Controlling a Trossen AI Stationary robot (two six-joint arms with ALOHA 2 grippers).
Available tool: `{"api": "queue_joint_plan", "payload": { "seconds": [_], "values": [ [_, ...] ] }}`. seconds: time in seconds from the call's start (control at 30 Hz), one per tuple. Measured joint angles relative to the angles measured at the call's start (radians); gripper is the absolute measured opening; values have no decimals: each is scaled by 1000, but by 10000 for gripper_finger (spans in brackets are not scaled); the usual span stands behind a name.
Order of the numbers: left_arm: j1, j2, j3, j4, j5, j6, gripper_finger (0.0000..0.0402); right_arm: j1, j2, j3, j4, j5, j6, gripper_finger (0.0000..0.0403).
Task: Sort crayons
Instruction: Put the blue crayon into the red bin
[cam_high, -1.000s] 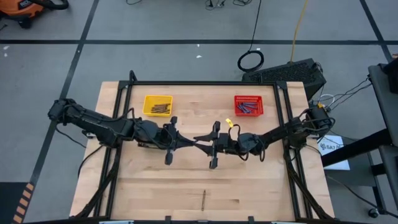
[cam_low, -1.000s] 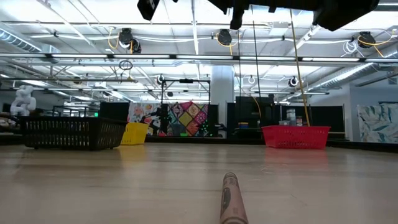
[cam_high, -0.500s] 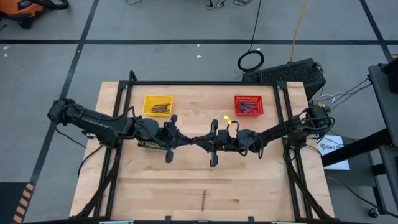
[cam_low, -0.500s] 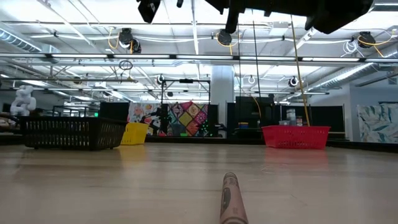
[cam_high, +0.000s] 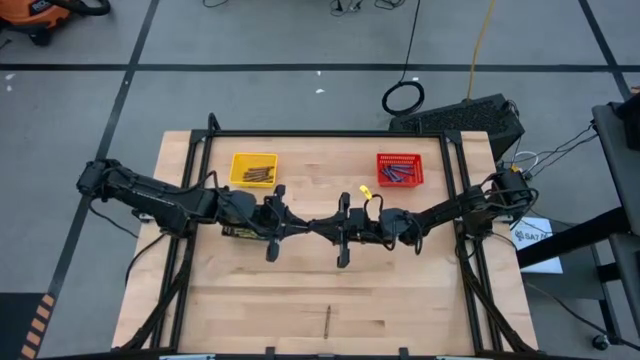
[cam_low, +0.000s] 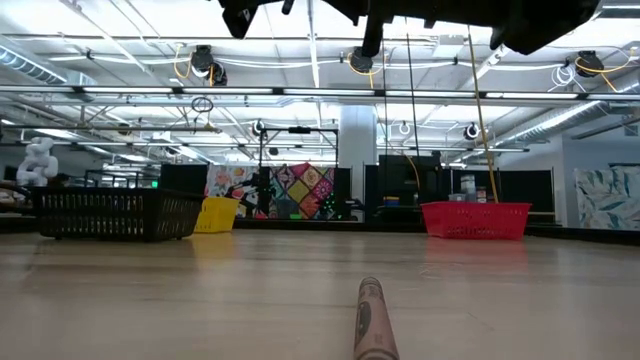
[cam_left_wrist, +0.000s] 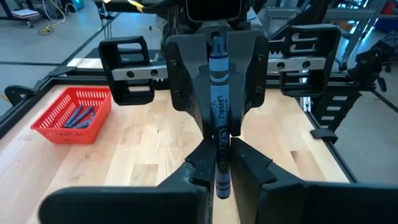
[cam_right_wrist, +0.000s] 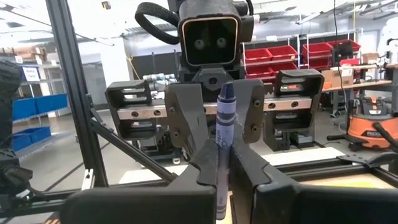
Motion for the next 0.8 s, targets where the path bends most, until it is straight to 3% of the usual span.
{"api": "queue_joint_plan", "payload": {
  "seconds": [0.53, 0.7, 0.8],
  "values": [
    [-2, 0, 0, -148, 5, 1, 77, -5, -14, 0, -128, 169, -12, 0],
    [0, 0, 0, -127, -7, 47, 77, -13, -15, 0, -118, 95, 18, 0],
    [-1, 0, 0, -108, -7, 69, 77, -13, -15, 0, -117, 110, 27, 0]
  ]
}}
